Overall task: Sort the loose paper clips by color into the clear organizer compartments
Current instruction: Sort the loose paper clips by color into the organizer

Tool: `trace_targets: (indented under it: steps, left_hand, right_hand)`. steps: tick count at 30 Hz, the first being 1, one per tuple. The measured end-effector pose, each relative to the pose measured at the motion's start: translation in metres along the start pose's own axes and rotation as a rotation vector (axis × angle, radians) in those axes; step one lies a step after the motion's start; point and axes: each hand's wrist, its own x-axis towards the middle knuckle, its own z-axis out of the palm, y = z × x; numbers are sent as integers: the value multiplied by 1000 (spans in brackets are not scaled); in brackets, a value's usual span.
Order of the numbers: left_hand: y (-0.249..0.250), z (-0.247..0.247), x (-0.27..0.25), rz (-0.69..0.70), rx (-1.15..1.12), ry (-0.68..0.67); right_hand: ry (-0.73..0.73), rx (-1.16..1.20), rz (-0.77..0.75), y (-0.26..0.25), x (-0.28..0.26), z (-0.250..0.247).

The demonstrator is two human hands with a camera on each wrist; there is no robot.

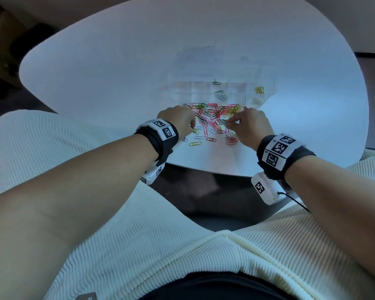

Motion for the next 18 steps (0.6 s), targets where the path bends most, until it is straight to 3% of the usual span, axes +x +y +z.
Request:
trace_targets:
  steps: [13, 18]
  left_hand:
    - [-7, 0, 2, -89, -90, -25]
    - [-7, -7, 6, -99, -226, 24]
  right_hand:
    - [10, 70, 29, 0, 0, -2]
    - [1, 118, 65, 0, 2, -6]
